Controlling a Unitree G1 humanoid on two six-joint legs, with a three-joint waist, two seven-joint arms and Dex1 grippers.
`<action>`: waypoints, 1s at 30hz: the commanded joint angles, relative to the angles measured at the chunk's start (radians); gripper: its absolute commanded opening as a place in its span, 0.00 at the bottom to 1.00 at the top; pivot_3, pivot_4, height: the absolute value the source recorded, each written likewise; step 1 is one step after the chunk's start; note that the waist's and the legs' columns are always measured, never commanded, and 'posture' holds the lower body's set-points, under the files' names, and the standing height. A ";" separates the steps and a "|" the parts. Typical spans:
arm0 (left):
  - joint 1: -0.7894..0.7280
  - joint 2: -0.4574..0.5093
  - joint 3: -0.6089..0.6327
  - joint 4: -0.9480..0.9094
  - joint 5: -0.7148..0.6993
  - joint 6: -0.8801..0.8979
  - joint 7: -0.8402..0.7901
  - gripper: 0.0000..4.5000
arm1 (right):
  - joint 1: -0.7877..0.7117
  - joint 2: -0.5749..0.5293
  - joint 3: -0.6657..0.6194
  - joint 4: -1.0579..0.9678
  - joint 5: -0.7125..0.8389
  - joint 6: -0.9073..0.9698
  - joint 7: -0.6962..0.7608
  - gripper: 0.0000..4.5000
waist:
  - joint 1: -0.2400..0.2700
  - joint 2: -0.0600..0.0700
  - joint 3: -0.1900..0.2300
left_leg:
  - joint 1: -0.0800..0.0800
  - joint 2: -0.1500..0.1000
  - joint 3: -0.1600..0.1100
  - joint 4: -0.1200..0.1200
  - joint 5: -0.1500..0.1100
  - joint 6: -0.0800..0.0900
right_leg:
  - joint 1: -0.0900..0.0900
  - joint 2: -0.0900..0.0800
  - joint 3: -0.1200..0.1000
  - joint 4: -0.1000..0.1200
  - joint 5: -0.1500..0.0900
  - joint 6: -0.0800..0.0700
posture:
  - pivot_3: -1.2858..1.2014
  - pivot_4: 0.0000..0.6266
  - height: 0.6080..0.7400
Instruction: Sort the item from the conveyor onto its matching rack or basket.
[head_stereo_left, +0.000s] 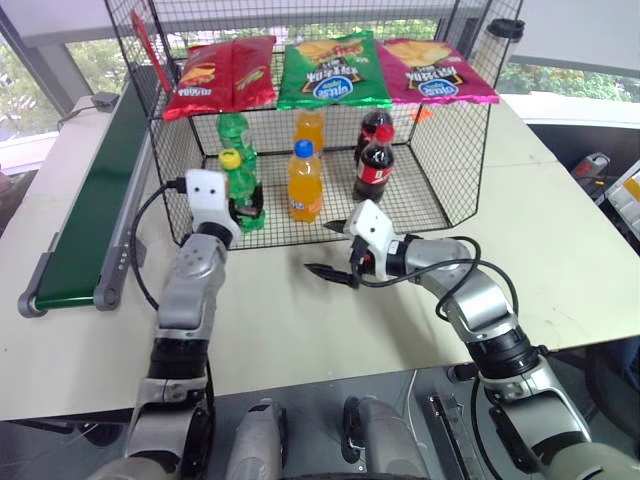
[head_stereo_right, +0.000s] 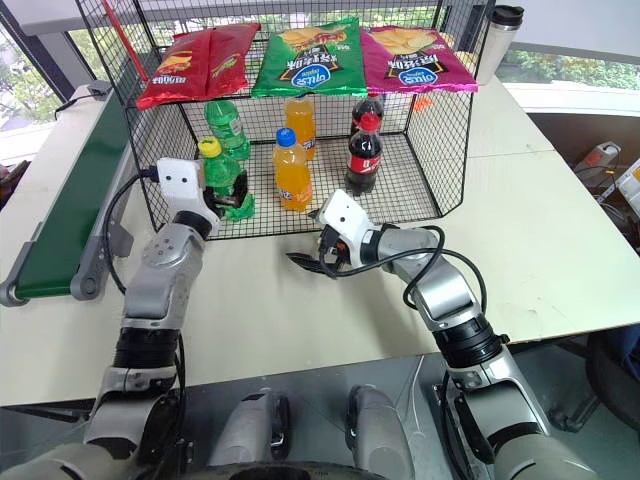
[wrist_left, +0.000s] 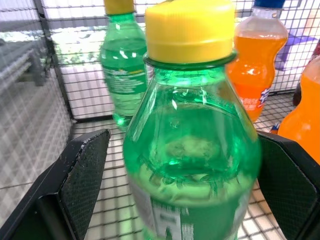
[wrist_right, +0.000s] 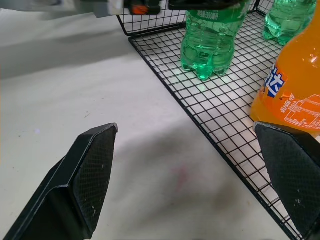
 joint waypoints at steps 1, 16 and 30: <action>0.035 0.019 0.017 -0.118 0.010 0.028 0.007 0.99 | -0.006 0.001 -0.002 -0.047 0.010 -0.011 0.009 1.00 | 0.000 0.000 0.000 | 0.000 0.000 0.000 0.000 0.000 0.000 | 0.000 0.000 0.000 0.000 0.000 0.000 | 0.52 0.24 1.00; 0.158 0.022 0.041 -0.316 -0.044 0.144 -0.016 0.99 | -0.009 0.005 0.001 -0.036 0.007 -0.019 0.024 1.00 | 0.002 0.000 0.000 | 0.000 0.000 0.000 0.000 0.000 0.000 | 0.000 0.000 0.000 0.000 0.000 0.000 | 0.52 0.24 1.00; 0.482 0.052 0.066 -0.628 -0.141 0.288 -0.078 0.99 | 0.026 -0.005 -0.022 -0.071 0.052 -0.025 0.058 1.00 | -0.002 0.000 0.000 | 0.000 0.000 -0.001 0.000 0.000 0.000 | 0.000 0.000 0.000 0.000 0.000 0.000 | 0.52 0.24 1.00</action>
